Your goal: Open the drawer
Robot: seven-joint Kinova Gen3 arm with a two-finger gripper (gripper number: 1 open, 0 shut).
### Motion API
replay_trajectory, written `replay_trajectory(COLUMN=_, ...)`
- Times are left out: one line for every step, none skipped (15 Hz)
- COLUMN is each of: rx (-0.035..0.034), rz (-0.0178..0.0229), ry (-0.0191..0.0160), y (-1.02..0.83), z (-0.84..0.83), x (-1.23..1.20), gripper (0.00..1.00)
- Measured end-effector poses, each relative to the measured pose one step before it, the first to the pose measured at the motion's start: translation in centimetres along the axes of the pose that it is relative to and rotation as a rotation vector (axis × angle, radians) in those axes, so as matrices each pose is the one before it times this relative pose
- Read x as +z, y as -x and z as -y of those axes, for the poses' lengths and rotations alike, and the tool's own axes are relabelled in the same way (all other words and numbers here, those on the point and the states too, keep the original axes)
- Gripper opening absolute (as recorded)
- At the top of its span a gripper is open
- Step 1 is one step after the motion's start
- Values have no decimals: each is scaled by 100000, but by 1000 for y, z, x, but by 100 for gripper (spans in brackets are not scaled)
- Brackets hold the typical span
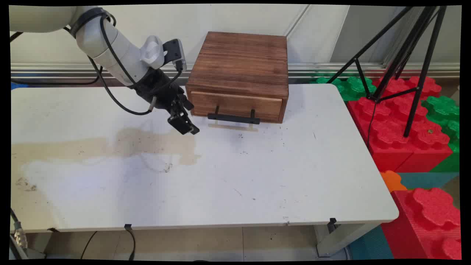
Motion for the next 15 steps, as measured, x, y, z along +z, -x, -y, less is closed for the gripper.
replay_trajectory(rx=49, rz=-201, ry=-159, y=-103, z=60, x=-13, gripper=100)
replay_trajectory(rx=41, rz=-165, ry=-88, y=-94, z=50, x=1, gripper=100)
replay_trajectory(rx=40, rz=-276, ry=-157, y=-131, z=83, x=-7, gripper=100)
replay_trajectory(rx=33, rz=-436, ry=-177, y=-216, z=122, x=28, gripper=100)
replay_trajectory(rx=26, rz=-379, ry=-101, y=-240, z=130, x=65, gripper=100)
replay_trajectory(rx=4, rz=-295, ry=-108, y=-194, z=119, x=68, gripper=100)
replay_trajectory(rx=30, rz=-336, ry=-43, y=-248, z=148, x=124, gripper=100)
replay_trajectory(rx=106, rz=-271, ry=47, y=-253, z=140, x=142, gripper=100)
replay_trajectory(rx=233, rz=-211, ry=90, y=-238, z=119, x=153, gripper=100)
replay_trajectory(rx=234, rz=-246, ry=107, y=-299, z=162, x=232, gripper=100)
replay_trajectory(rx=244, rz=-252, ry=84, y=-308, z=186, x=274, gripper=100)
replay_trajectory(rx=246, rz=-194, ry=61, y=-271, z=180, x=270, gripper=100)
replay_trajectory(rx=288, rz=-78, ry=52, y=-186, z=129, x=214, gripper=100)
replay_trajectory(rx=424, rz=-55, ry=70, y=-254, z=195, x=325, gripper=100)
replay_trajectory(rx=305, rz=-5, ry=81, y=-173, z=151, x=265, gripper=100)
